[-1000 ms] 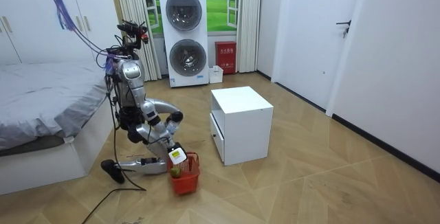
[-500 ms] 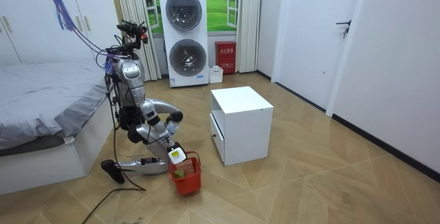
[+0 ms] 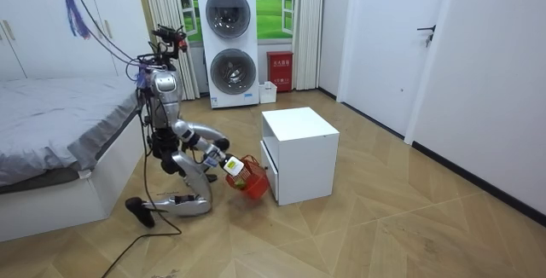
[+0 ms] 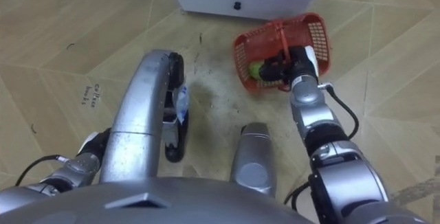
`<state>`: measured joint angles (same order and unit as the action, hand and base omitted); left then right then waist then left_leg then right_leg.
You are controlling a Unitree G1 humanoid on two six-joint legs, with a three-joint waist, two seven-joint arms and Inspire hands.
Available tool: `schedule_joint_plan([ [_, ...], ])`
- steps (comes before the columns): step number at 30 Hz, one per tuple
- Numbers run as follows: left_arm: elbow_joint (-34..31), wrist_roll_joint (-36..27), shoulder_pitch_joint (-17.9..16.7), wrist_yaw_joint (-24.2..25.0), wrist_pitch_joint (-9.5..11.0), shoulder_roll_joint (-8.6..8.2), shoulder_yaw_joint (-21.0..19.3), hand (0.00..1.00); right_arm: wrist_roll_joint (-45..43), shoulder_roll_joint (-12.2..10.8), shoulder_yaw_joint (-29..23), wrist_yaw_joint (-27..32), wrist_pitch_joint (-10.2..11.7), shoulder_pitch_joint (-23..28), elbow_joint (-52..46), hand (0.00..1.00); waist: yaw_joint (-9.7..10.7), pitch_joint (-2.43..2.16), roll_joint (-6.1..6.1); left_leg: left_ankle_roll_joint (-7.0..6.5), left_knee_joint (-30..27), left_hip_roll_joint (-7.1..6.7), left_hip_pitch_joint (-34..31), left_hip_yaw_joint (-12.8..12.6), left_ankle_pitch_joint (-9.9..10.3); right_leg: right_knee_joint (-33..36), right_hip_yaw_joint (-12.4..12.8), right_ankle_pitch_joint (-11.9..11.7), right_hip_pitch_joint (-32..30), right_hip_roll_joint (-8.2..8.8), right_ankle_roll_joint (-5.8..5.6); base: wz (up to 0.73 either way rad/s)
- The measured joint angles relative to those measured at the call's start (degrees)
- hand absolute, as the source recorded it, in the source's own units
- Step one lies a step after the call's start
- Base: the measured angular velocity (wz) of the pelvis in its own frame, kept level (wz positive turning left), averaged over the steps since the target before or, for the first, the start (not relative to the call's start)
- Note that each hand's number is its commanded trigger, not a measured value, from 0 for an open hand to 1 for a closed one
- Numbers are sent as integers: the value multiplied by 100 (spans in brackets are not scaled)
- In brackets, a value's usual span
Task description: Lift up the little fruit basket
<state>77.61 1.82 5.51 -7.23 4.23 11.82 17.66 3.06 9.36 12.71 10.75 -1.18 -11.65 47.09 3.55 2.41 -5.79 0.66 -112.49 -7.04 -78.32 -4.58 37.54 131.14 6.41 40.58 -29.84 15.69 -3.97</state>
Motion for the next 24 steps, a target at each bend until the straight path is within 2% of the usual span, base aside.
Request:
schedule_joint_plan([
  [1, -5, 0, 6, -33, 2, 7, -1, 0, -59, -5, 71, 5, -5, -4, -59, 100, 60, -28, -16, -10, -8, 13, 3, -1, 3, -83, 33, 24, -14, -29, -44, -15],
  [2, -38, -1, 14, -65, 2, 8, -7, 0, -93, -9, 121, 3, -13, -37, -144, 100, 90, -48, -17, -105, 31, 54, 9, 8, 4, -209, 141, 73, -51, -141, -109, -19],
  [4, -161, -1, 53, -68, -1, 5, -73, 0, -115, 20, 183, 32, -9, -53, -336, 100, 109, -73, -1, -128, 265, 90, 47, 50, -6, -547, 268, 144, -161, -296, -141, -32],
  [6, -232, -5, 171, -101, -3, 10, -214, 0, -197, 20, 292, 39, -17, -97, -356, 100, 76, -79, 11, -317, 660, 277, 188, 60, -111, -1130, 293, 167, -293, -381, -171, -50],
  [7, -226, -4, 214, -120, -3, 14, -349, 0, -214, 21, 442, 26, -17, -145, -357, 100, 65, -80, 23, -348, 1003, 390, 353, 117, -237, -1687, 275, 173, -323, -407, -182, -83],
  [8, -219, -4, 184, -131, -2, 27, -438, 0, -209, 16, 598, 27, -16, -185, -359, 100, 23, -75, 39, -441, 1211, 511, 471, 198, -562, -2350, 263, 168, -255, -454, -187, -101],
  [9, -207, -5, 164, -133, -4, 34, -460, 0, -209, 15, 667, 28, -15, -190, -357, 100, -46, -56, 53, -544, 1131, 623, 478, 226, -932, -2713, 267, 162, -126, -510, -195, -90],
  [10, -192, 10, 166, -109, -8, -2, -438, 0, -210, 103, 620, 44, -14, -40, -430, 100, -94, 33, 47, -662, 1545, 467, 363, -128, -917, -3438, 201, 169, 266, -505, -215, -5],
  [11, -393, 6, 240, -91, -1, -93, -380, 0, -161, 318, 465, 86, -13, 150, -569, 100, -17, -65, 171, -829, 2994, 206, 411, -827, -1215, -4067, 118, 171, 541, -463, -223, 29],
  [12, -497, -3, 207, -86, 9, -100, -369, 0, -136, 437, 378, 102, -17, 170, -564, 100, -40, -82, 194, -1228, 3353, 208, 448, -905, -1534, -4318, 67, 161, 630, -474, -240, 36],
  [13, -574, -30, 256, -124, -9, -9, -448, 0, -146, 378, 217, 138, -83, 171, -587, 100, -172, -96, 42, -1310, 3620, 267, 604, -1015, -1509, -4860, -62, 119, 715, -336, -298, -21],
  [14, -578, -237, 373, -151, -16, 36, -487, 0, -156, 363, 162, 168, -89, 164, -826, 100, -206, -92, 32, -1294, 4090, 276, 795, -950, -1532, -5415, -128, 43, 721, -358, -277, -38],
  [15, -591, -321, 395, -189, -19, 49, -499, 0, -163, 363, 170, 167, -84, 159, -972, 100, -223, -91, 29, -1277, 4344, 310, 929, -935, -1599, -5668, -164, 38, 696, -361, -288, -62],
  [16, -594, -369, 382, -305, -11, 55, -535, 0, -234, 358, 184, 165, -45, 177, -1209, 100, -276, -87, 20, -1212, 4839, 355, 1300, -901, -1723, -6182, -292, 14, 739, -310, -315, -68],
  [17, -558, -354, 351, -396, 0, 53, -591, 0, -333, 348, 173, 179, 28, 273, -1400, 100, -259, -85, 14, -1179, 5358, 353, 1773, -898, -1852, -6760, -549, -23, 925, -208, -285, -63],
  [18, -559, -358, 322, -433, 4, 54, -615, 0, -336, 351, 170, 196, 73, 352, -1506, 100, -264, -84, 9, -1162, 5597, 355, 2010, -896, -1921, -7038, -663, -61, 1018, -171, -241, -46],
  [20, -568, -380, 204, -571, 77, 88, -622, 0, -379, 419, 165, 236, 226, 697, -1961, 100, -247, -77, 0, -1078, 6382, 370, 2745, -880, -2189, -8147, -1048, -350, 1249, -186, -188, -31],
  [22, -637, -387, 73, -613, 96, 99, -620, 0, -413, 463, 97, 236, 237, 999, -2317, 100, -244, -79, -6, -1004, 6714, 354, 3092, -828, -2344, -8595, -1449, -496, 1465, -212, -156, -3],
  [24, -814, -382, -146, -629, 111, 111, -623, 0, -489, 458, 33, 224, 237, 1227, -2584, 100, -244, -79, -2, -934, 6989, 368, 3288, -770, -2525, -9030, -1552, -575, 1712, -308, -140, 0],
])
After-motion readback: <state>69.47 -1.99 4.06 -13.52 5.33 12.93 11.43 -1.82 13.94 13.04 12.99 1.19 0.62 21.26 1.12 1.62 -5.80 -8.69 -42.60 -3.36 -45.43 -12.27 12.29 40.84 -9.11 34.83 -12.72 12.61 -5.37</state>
